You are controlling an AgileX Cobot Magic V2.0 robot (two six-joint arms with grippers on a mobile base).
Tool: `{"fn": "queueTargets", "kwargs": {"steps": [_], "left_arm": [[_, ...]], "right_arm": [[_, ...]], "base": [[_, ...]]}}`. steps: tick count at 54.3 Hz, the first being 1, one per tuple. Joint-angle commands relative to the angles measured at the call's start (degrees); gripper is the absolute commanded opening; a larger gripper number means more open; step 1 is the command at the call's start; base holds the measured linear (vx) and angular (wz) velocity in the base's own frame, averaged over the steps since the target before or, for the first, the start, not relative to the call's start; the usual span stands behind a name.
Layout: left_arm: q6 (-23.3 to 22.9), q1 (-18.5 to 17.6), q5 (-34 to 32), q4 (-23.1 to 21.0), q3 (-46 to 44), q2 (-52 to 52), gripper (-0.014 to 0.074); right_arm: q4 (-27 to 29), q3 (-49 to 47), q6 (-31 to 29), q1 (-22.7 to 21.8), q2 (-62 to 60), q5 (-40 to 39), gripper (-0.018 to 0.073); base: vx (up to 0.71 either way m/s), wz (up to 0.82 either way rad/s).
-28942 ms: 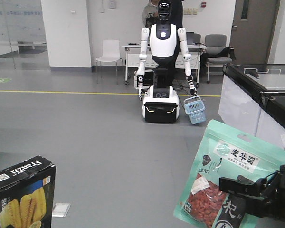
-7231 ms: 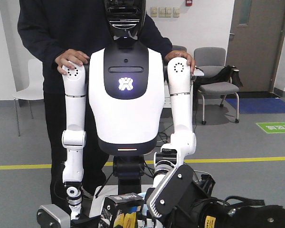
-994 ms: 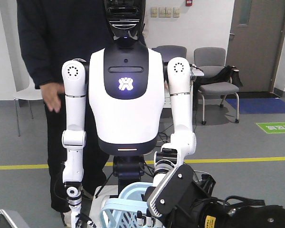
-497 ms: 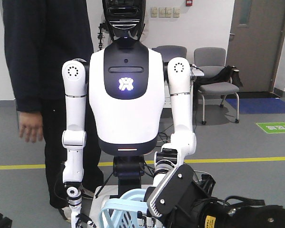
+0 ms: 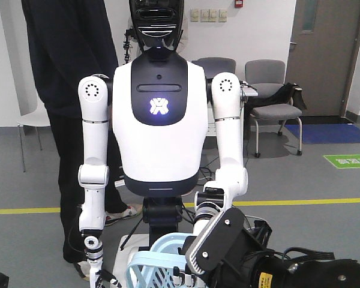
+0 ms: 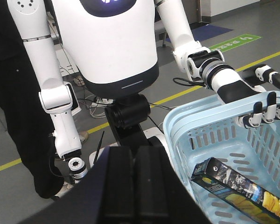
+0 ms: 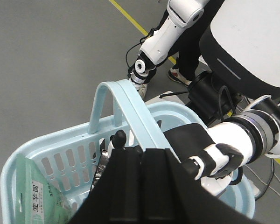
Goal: Pick snacks and fruit into basket
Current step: 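Raise the left gripper up and away from the basket, then turn the base away from the other robot toward the fruit stand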
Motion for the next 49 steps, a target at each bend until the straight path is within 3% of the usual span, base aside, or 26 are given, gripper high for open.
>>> {"fn": "queueTargets", "kwargs": {"steps": [1, 49], "left_arm": [[-0.44, 0.04, -3.19, -0.57, -1.87, -0.21, 0.0003], [-0.44, 0.04, -3.19, -0.57, -1.87, -0.21, 0.0003]], "right_arm": [[-2.71, -1.72, -0.21, -0.03, -2.34, 0.95, -0.0013], [-2.71, -1.72, -0.21, -0.03, -2.34, 1.17, -0.0013]], "base": [[0.00, 0.00], [-0.04, 0.00]]}}
